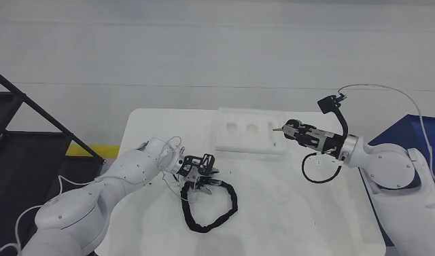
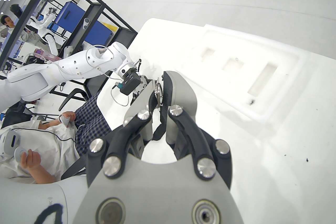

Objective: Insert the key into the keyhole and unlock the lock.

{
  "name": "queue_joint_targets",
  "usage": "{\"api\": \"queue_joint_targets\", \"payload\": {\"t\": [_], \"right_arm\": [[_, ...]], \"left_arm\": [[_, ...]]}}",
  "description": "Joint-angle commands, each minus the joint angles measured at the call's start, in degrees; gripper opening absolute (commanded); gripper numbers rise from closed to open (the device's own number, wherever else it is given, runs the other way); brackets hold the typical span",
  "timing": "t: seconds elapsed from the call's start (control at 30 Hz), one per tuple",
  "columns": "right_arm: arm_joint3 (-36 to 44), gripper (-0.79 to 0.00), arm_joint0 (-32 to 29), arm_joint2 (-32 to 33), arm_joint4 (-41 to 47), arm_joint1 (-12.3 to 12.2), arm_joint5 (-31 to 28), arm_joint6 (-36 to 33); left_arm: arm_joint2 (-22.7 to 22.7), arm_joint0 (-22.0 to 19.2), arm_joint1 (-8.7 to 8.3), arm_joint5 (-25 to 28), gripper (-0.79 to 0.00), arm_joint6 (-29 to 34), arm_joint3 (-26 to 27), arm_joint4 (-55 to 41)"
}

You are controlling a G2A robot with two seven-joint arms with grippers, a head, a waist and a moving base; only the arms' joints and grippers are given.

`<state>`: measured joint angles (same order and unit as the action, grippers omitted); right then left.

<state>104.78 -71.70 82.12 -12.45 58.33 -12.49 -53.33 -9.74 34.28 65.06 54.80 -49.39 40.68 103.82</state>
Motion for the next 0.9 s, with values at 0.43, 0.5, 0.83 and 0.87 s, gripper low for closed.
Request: {"api": "queue_joint_targets", "payload": {"t": [0.43, 0.5, 0.83, 0.87], "right_arm": [[0.0, -0.785, 0.0, 0.0, 0.0, 0.0, 0.0, 0.0], [0.0, -0.785, 0.0, 0.0, 0.0, 0.0, 0.0, 0.0], [0.0, -0.785, 0.0, 0.0, 0.0, 0.0, 0.0, 0.0], [0.0, -0.785, 0.0, 0.0, 0.0, 0.0, 0.0, 0.0]], "left_arm": [[-1.0, -0.7, 0.81, -1.6, -0.785, -1.7, -0.2, -0.1], [-1.6, -0.8, 0.48, -2.1, -0.785, -2.1, 0.3, -1.5], [-3.2, -0.9, -3.59, -1.4, -0.785, -1.5, 12.0, -9.9], [-3.3, -1.0, -4.19, -0.9, -0.785, -1.0, 13.7, -10.7]]}}
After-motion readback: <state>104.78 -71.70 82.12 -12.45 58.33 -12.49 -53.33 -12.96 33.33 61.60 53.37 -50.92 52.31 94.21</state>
